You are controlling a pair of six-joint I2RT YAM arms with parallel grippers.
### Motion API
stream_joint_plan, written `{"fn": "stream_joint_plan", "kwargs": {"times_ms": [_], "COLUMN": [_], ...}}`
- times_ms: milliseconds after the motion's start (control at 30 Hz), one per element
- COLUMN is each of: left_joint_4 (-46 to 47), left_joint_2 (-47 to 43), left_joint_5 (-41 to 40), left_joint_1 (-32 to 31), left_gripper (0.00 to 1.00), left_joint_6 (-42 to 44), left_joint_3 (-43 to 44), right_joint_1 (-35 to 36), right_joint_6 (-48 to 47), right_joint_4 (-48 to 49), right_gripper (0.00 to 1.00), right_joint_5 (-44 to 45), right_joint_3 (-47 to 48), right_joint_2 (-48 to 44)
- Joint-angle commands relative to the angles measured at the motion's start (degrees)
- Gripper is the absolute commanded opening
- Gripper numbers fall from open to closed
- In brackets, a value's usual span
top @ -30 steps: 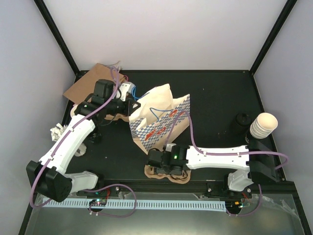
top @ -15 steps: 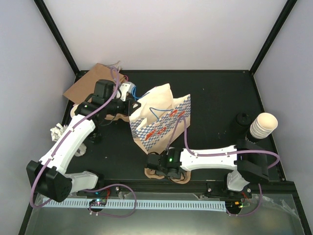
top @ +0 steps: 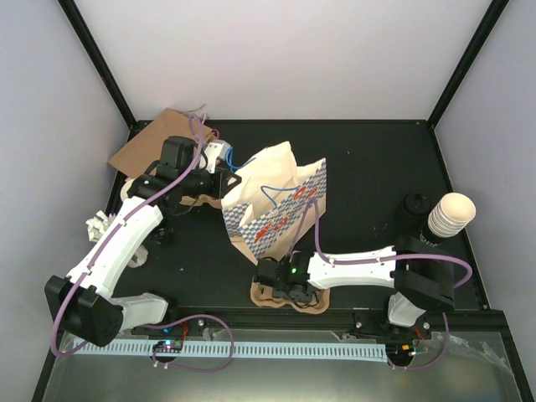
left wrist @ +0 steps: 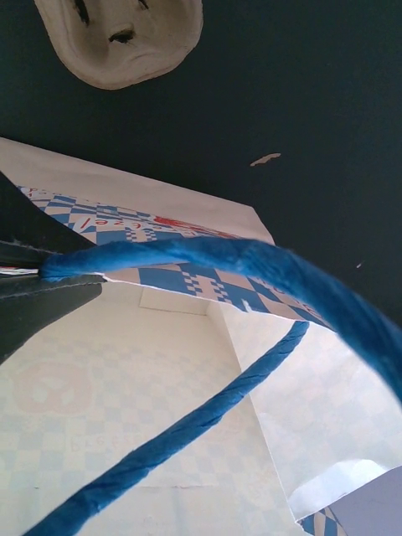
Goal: Pack the takeout coffee
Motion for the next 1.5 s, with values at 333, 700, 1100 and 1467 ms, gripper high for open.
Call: {"fn": "stream_joint_plan", "kwargs": {"times_ms": [333,700,1100,1467], "left_joint_4": [1.6,-0.6,-1.2,-1.9], "left_joint_2": [-0.4,0.1,-3.0,-3.9], "left_joint_5": [0.6,0.1,1.0,5.3], "left_joint_1": [0.0,-0.1,-2.3,-5.5], "left_gripper": [0.01,0.02,0.02,0.02], "left_joint_6": [1.3,2.1,4.1,7.4], "left_joint_3": [0.6,3.2,1.8,3.0], "right_joint_1": [-0.7,-0.6,-1.3,-7.4], "right_joint_6": [-6.8,-27.7,-43.3,-55.6], "right_joint_4": [-6.3,-18.9,-30.9,-31.8], "right_gripper": [0.37,0.31,0.36,0.37], "right_joint_5": [7.2,12.0,22.4,38.0], "right_joint_3": [-2.0,6.9,28.4,48.7], "right_joint_2": [-12.3,-27.9,-34.4,-27.9]}}
